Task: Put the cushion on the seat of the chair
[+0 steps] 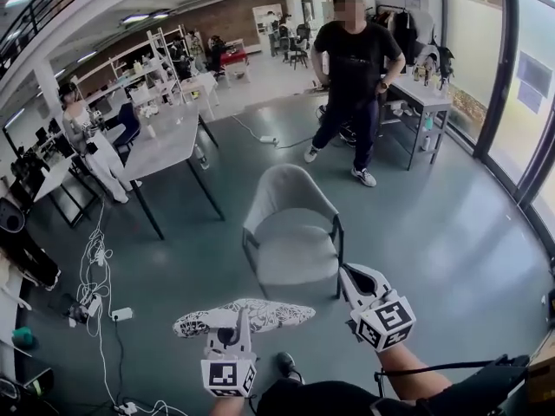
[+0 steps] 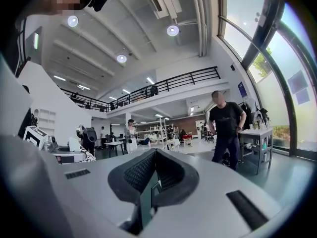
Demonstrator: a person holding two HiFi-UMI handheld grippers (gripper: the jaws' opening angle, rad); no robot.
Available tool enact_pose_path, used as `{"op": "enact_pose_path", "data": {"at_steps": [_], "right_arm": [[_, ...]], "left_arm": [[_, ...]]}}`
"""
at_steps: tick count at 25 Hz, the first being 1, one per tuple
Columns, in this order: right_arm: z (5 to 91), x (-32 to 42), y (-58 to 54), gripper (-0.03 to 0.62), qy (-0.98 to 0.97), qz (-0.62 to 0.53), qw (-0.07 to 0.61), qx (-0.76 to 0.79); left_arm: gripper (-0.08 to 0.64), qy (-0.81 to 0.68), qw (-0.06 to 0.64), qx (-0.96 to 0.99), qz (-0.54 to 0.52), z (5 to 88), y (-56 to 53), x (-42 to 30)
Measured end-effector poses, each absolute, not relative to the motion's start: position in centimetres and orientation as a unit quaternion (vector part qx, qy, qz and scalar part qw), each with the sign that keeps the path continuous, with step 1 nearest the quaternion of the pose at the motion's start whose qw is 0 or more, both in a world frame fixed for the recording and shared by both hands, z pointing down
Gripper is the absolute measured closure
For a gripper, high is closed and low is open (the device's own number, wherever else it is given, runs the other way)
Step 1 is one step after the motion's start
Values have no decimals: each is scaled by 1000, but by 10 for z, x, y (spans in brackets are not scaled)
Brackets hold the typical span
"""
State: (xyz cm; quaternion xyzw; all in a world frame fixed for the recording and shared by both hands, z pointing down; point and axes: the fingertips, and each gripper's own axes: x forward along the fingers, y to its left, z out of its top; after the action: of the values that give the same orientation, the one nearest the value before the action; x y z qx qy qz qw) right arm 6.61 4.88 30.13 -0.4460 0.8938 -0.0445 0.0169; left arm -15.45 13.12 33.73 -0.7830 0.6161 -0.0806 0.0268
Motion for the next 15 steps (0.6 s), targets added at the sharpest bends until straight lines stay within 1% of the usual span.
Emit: {"op": "enact_pose_path", "data": {"at_steps": [7, 15], "right_arm": [[297, 24, 0, 581, 898, -40, 7, -439], [291, -15, -39, 581, 897, -29, -7, -442]], "left_arm": [[543, 616, 40, -781, -93, 340, 87, -191], [543, 615, 16, -784, -80, 346, 46, -231]]}}
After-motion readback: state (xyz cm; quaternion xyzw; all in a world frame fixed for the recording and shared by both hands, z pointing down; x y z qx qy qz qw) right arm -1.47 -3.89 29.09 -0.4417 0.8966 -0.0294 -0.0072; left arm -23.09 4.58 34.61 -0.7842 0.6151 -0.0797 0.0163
